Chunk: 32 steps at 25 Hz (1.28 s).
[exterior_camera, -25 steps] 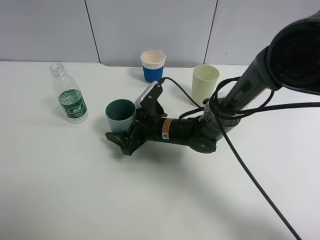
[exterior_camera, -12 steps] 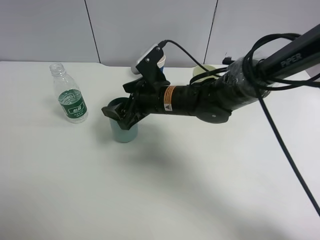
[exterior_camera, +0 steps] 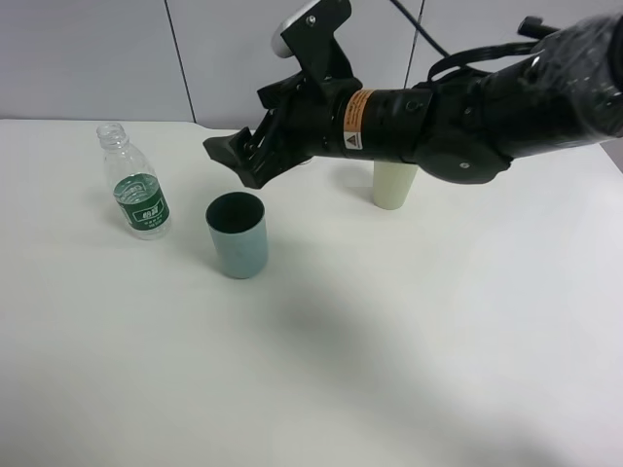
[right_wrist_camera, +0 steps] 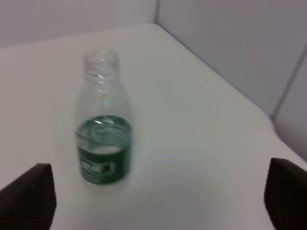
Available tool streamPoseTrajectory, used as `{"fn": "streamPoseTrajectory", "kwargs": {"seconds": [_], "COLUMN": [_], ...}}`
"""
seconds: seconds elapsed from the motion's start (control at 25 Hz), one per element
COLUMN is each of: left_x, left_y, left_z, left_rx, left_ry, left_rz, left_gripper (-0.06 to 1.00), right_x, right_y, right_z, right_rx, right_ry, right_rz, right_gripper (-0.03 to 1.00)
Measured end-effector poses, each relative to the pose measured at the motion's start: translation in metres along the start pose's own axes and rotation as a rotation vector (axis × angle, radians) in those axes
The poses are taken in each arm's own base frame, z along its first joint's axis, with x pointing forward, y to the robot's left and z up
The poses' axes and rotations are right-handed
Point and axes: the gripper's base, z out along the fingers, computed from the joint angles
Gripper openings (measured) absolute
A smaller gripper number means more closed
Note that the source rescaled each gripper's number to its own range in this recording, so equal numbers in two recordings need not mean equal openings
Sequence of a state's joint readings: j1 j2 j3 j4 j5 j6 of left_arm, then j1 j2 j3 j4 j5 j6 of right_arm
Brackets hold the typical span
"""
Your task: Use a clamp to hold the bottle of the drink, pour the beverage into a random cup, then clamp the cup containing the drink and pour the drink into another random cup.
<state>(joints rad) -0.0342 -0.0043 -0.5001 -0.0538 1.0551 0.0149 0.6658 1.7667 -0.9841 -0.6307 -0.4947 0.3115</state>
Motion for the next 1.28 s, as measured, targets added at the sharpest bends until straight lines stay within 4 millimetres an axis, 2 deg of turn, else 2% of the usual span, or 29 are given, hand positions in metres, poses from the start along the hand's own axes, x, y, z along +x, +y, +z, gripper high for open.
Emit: {"fn": "streamPoseTrajectory", "kwargs": {"seconds": [0.12, 0.32, 0.52, 0.76, 0.92, 1.04, 1.16, 1.28], "left_x": [0.000, 0.000, 0.000, 0.000, 0.000, 0.000, 0.000, 0.000], "left_y": [0.000, 0.000, 0.000, 0.000, 0.000, 0.000, 0.000, 0.000], "left_z": [0.000, 0.000, 0.000, 0.000, 0.000, 0.000, 0.000, 0.000], "left_rx": [0.000, 0.000, 0.000, 0.000, 0.000, 0.000, 0.000, 0.000], "left_ry": [0.000, 0.000, 0.000, 0.000, 0.000, 0.000, 0.000, 0.000], "left_rz": [0.000, 0.000, 0.000, 0.000, 0.000, 0.000, 0.000, 0.000], "left_gripper": [0.96, 0.96, 0.96, 0.96, 0.96, 0.96, 0.96, 0.96], "right_x": [-0.008, -0.019, -0.030, -0.046, -0.055, -0.063, -0.074, -0.084], "right_y": [-0.018, -0.055, -0.093, -0.115, -0.117, -0.108, -0.087, -0.060], "right_z": [-0.018, -0.063, -0.125, -0.205, -0.262, -0.302, -0.334, -0.356], "right_rx": [0.099, 0.305, 0.539, 0.776, 0.944, 1.064, 1.148, 1.180], "right_ry": [0.085, 0.237, 0.348, 0.355, 0.359, 0.360, 0.333, 0.289], "right_rz": [0.001, 0.025, 0.113, 0.260, 0.328, 0.362, 0.380, 0.405], "right_gripper": [0.78, 0.80, 0.80, 0.80, 0.80, 0.80, 0.80, 0.80]}}
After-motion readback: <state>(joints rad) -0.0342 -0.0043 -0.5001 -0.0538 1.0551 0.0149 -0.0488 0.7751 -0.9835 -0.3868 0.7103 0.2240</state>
